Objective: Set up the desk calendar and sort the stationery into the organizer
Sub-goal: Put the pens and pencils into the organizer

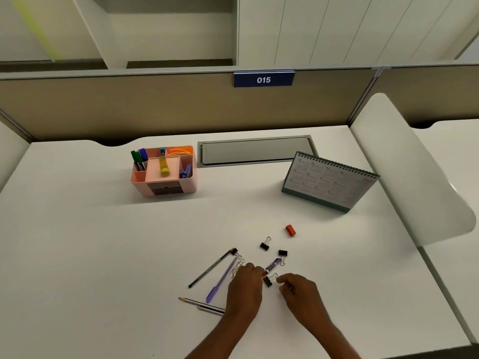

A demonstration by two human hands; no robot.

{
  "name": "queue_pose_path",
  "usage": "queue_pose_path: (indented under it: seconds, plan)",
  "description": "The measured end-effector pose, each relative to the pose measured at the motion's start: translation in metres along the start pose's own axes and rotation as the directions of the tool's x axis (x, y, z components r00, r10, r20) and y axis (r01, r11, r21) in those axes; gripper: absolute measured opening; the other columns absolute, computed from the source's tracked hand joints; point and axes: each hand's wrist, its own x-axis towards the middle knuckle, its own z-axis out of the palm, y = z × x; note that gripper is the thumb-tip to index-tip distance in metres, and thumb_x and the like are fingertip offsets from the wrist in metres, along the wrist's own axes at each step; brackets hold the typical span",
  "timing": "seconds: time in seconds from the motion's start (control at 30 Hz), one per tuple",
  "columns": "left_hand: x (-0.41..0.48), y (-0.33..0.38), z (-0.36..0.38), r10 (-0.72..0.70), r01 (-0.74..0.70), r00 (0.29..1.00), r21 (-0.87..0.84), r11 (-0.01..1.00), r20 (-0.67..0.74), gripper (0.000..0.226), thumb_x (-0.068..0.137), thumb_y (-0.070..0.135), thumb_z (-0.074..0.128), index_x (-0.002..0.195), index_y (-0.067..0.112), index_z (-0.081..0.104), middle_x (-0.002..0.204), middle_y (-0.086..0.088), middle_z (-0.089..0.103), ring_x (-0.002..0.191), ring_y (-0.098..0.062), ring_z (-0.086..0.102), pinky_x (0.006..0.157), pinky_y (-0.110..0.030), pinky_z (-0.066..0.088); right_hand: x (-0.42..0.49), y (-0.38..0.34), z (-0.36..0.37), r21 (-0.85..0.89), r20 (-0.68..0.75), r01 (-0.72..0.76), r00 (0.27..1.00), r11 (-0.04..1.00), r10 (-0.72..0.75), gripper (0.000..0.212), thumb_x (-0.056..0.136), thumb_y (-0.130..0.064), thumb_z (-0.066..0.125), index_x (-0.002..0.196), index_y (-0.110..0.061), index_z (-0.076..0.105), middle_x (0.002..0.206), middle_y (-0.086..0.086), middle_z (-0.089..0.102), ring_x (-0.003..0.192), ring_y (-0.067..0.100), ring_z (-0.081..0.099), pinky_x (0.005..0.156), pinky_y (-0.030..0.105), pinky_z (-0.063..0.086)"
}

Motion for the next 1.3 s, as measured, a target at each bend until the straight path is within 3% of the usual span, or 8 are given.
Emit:
queue_pose_path:
  seconds: [0.13,0.33,0.57,0.63,0.8,0.97,1.1,1.3]
  plan:
    - [0.003,0.003,-0.003,0.004,-0.006,0.999,-0.044,0.999,-0.034,0.020,0.087,0.021,0.073,0.106,0.028,0.073,0.096,0.009,0.068,0.088,-0.009,0.067,0.069,-0.019,0.053,-0.002,-0.006,-0.006,0.164,-0.034,-0.057,0.997,0.985,0.064,0.023,0.093,-0.013,0.070,0.101,-0.034,0.071,0.081,-0.008,0.074,0.072,0.008,0.071,0.075,0.027,0.060]
    - [0.003,0.015,-0.021,-0.012,-0.006,0.996,-0.202,0.979,-0.090,0.024,0.095,0.029,0.066,0.119,0.032,0.063,0.109,0.014,0.062,0.093,-0.002,0.060,0.076,-0.011,0.050,0.005,-0.055,-0.024,0.556,-0.064,-0.079,0.988,0.828,0.138,0.020,0.096,-0.026,0.070,0.115,-0.029,0.065,0.091,-0.002,0.078,0.076,0.016,0.077,0.067,0.033,0.064]
    - [0.021,0.004,-0.081,-0.094,0.012,0.970,-0.343,0.939,-0.223,0.020,0.091,0.019,0.067,0.107,0.030,0.064,0.093,0.019,0.062,0.083,0.001,0.061,0.070,-0.012,0.051,0.030,-0.126,-0.024,0.499,-0.078,0.142,0.990,0.855,-0.120,0.009,0.097,-0.017,0.068,0.104,-0.022,0.072,0.090,-0.008,0.077,0.082,0.013,0.076,0.069,0.027,0.063]
    - [0.030,-0.003,-0.102,-0.133,0.018,0.957,-0.402,0.915,-0.258,0.020,0.095,0.018,0.064,0.111,0.028,0.068,0.096,0.017,0.068,0.085,-0.001,0.066,0.072,-0.019,0.057,0.039,-0.146,-0.019,0.469,-0.102,0.228,0.974,0.853,-0.204,0.011,0.095,-0.015,0.071,0.101,-0.024,0.072,0.089,-0.011,0.076,0.082,0.012,0.075,0.069,0.026,0.063]
    - [0.044,-0.015,-0.156,-0.203,0.012,0.931,-0.529,0.848,-0.303,0.031,0.101,0.023,0.064,0.130,0.030,0.064,0.102,0.014,0.073,0.085,0.004,0.070,0.079,-0.007,0.054,0.058,-0.192,-0.009,0.459,-0.165,0.322,0.947,0.828,-0.277,0.017,0.094,-0.007,0.068,0.100,-0.022,0.074,0.086,-0.011,0.076,0.078,0.013,0.073,0.069,0.023,0.061]
    - [0.067,-0.038,-0.192,-0.237,0.002,0.861,-0.463,0.886,-0.450,0.022,0.099,0.023,0.067,0.119,0.018,0.074,0.111,0.005,0.076,0.096,-0.009,0.071,0.092,-0.032,0.061,0.081,-0.224,0.001,0.467,-0.148,0.333,0.943,0.819,-0.299,0.014,0.096,-0.013,0.068,0.100,-0.025,0.075,0.087,-0.011,0.077,0.082,0.010,0.073,0.076,0.019,0.059]
    - [0.095,-0.047,-0.233,-0.245,0.000,0.786,-0.396,0.918,-0.567,0.023,0.099,0.025,0.067,0.119,0.015,0.070,0.101,0.006,0.071,0.089,-0.009,0.068,0.074,-0.011,0.054,0.087,-0.232,0.011,0.511,-0.115,0.300,0.953,0.806,-0.282,0.020,0.093,-0.007,0.068,0.103,-0.023,0.076,0.087,-0.007,0.077,0.081,0.010,0.073,0.078,0.024,0.060]
    - [0.149,-0.068,-0.290,-0.203,-0.020,0.667,-0.290,0.957,-0.717,0.017,0.095,0.018,0.072,0.110,0.011,0.075,0.110,-0.004,0.075,0.095,-0.013,0.069,0.076,-0.012,0.052,0.081,-0.207,0.024,0.525,-0.025,0.210,0.973,0.825,-0.231,0.024,0.092,-0.006,0.068,0.096,-0.029,0.076,0.083,-0.004,0.077,0.076,0.013,0.072,0.076,0.033,0.062]
